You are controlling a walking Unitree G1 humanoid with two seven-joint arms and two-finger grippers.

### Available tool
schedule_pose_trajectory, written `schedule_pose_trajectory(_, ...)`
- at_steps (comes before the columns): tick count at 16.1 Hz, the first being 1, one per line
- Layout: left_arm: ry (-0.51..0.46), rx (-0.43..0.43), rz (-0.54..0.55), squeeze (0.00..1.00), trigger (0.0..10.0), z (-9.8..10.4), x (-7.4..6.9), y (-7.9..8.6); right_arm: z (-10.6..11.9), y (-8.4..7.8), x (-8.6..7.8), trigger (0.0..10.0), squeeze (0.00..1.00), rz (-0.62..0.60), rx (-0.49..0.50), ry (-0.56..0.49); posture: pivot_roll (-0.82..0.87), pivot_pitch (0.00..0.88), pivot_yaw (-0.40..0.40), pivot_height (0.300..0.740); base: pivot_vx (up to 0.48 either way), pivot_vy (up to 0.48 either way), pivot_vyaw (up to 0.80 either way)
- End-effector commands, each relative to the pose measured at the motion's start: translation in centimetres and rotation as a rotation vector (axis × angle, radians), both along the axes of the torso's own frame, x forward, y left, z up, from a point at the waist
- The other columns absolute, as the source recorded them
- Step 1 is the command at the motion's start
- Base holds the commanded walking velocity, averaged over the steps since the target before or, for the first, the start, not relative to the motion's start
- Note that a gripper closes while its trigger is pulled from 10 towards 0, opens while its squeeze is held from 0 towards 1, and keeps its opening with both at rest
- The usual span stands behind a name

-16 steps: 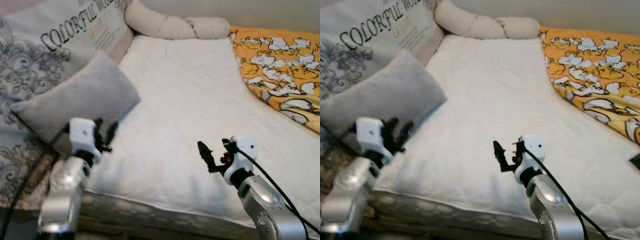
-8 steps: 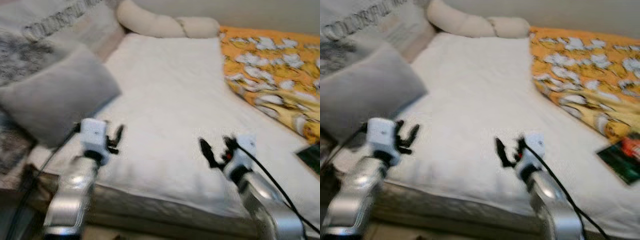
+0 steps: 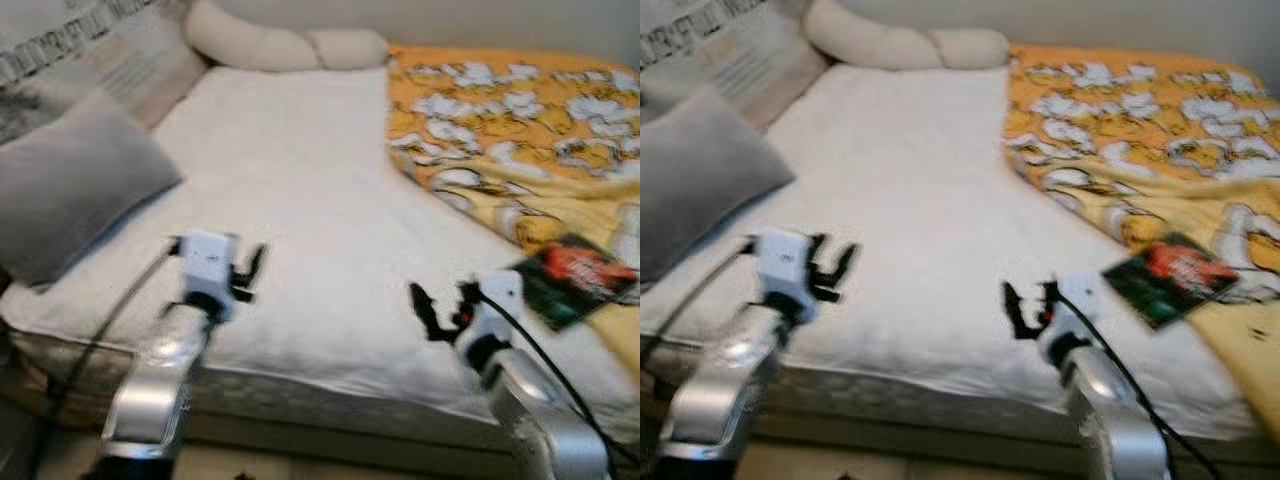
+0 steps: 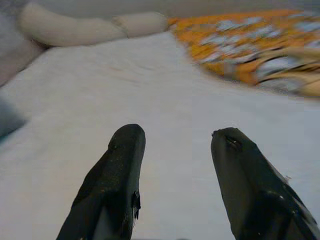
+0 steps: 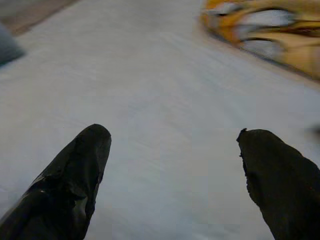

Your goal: Clean up the room

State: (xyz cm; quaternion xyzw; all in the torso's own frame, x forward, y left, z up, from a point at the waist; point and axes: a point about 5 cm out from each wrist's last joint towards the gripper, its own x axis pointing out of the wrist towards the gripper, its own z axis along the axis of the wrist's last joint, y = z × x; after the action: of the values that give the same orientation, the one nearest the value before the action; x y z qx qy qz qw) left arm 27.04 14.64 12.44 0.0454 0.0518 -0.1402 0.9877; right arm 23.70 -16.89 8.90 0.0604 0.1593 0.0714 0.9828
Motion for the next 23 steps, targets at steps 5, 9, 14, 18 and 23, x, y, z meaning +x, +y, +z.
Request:
schedule_pose_trajectory(5, -0.013, -0.035, 0.034, 0.0, 10.0, 0.6, 0.2, 0.7, 0.7, 0.6, 0.7, 10.0, 0.0, 0.025, -0.009, -0.02, 0.0, 0.0, 0.033, 0.74, 0.0, -0.274, 0.0)
schedule_pose_trajectory(9, -0.013, -0.04, -0.01, 0.0, 10.0, 0.8, 0.3, 0.5, 0.6, 0.6, 1.4, 10.0, 0.0, 0.019, -0.012, 0.0, 0.02, 0.0, 0.026, 0.74, 0.06, 0.0, -0.2)
schedule_pose_trajectory(14, -0.016, -0.058, 0.009, 0.0, 10.0, 1.1, 0.7, 1.0, 0.4, 0.7, 1.8, 10.0, 0.0, 0.045, -0.029, 0.006, 0.02, 0.0, 0.025, 0.74, 0.25, 0.0, -0.48)
schedule_pose_trajectory(18, -0.007, -0.055, 0.013, 0.0, 10.0, 1.0, 0.6, 1.5, 0.3, 0.6, 2.3, 10.0, 0.0, 0.075, -0.055, 0.013, 0.03, 0.0, 0.02, 0.74, 0.261, 0.0, 0.0)
schedule_pose_trajectory(23, 0.0, -0.053, 0.011, 0.0, 10.0, 1.0, 0.6, 1.8, 0.2, 0.7, 2.5, 10.0, 0.0, 0.081, -0.047, 0.021, 0.03, 0.0, 0.024, 0.74, 0.264, 0.0, -0.46)
